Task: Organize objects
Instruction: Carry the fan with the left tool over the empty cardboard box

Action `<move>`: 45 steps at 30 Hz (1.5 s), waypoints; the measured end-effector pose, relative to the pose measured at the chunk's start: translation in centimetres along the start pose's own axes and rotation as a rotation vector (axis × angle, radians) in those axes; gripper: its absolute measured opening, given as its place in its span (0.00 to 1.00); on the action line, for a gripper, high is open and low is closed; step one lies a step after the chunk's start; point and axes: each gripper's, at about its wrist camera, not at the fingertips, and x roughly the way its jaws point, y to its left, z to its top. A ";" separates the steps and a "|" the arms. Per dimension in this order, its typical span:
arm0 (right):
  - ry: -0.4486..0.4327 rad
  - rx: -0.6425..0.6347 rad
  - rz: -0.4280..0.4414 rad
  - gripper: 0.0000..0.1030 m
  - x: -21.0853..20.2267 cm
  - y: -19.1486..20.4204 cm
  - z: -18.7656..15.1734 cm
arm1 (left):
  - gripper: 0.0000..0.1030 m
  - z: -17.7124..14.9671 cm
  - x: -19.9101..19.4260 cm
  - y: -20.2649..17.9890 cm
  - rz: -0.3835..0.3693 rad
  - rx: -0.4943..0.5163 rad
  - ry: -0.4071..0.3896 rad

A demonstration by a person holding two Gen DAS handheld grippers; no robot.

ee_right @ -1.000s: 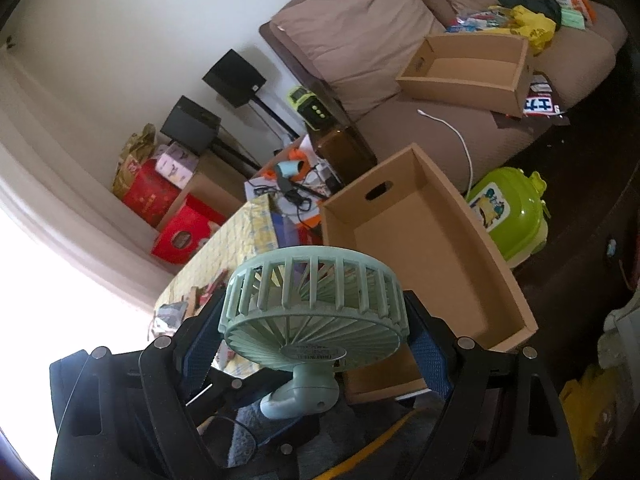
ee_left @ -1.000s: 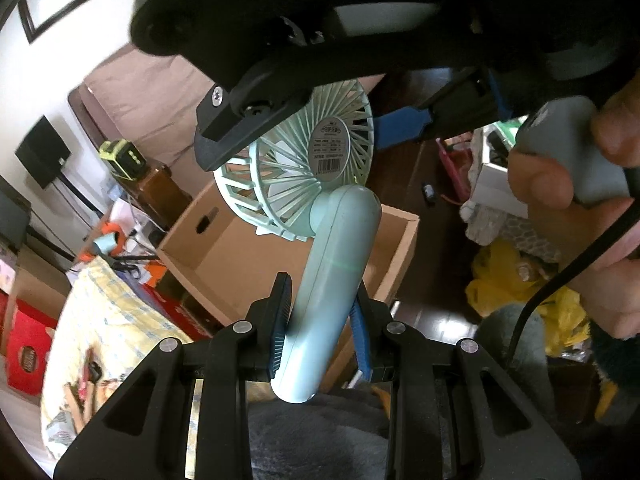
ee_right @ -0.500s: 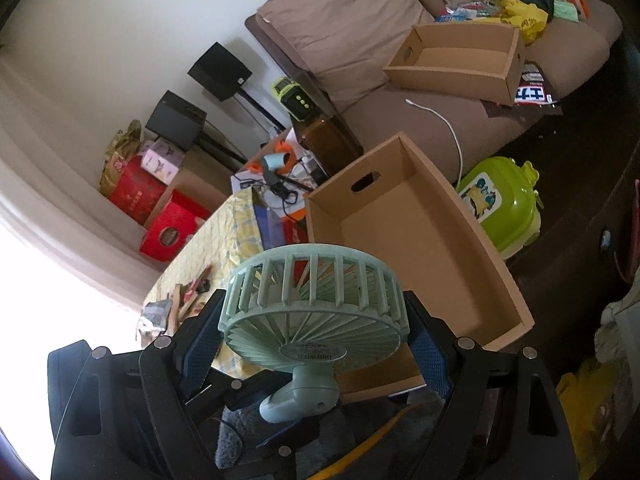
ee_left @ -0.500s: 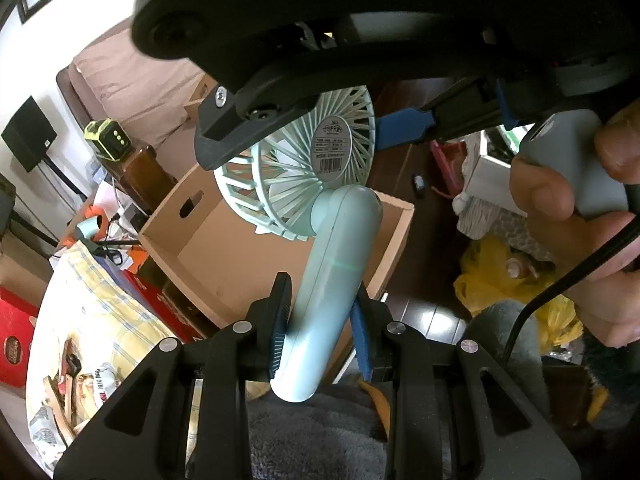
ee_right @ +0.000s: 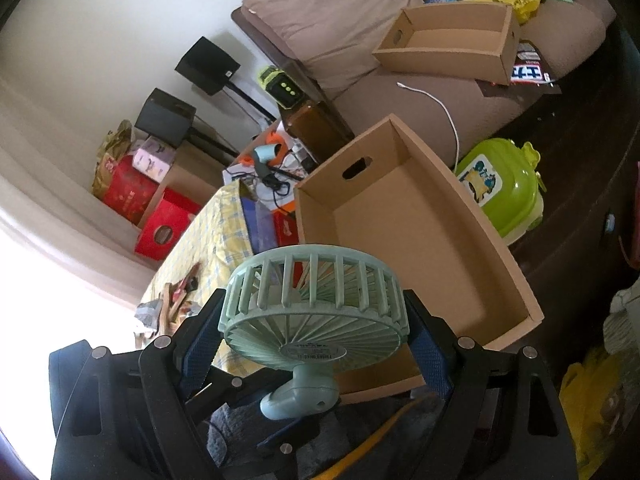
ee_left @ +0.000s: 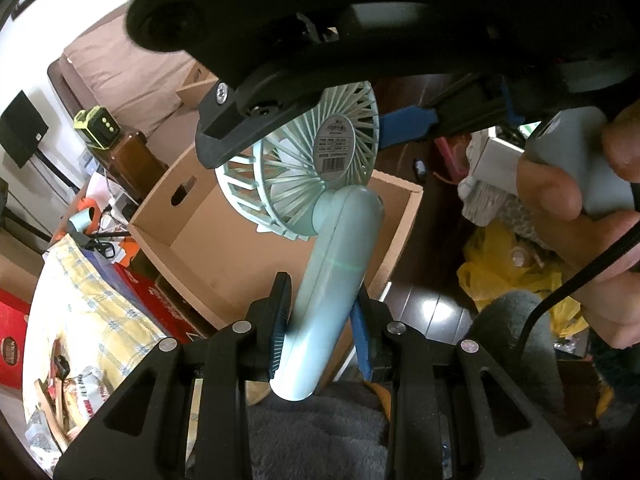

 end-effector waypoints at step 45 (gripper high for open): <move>-0.034 0.144 0.061 0.83 3.7 -6.1 -1.0 | 0.26 -0.4 6.4 0.1 -0.031 0.218 0.103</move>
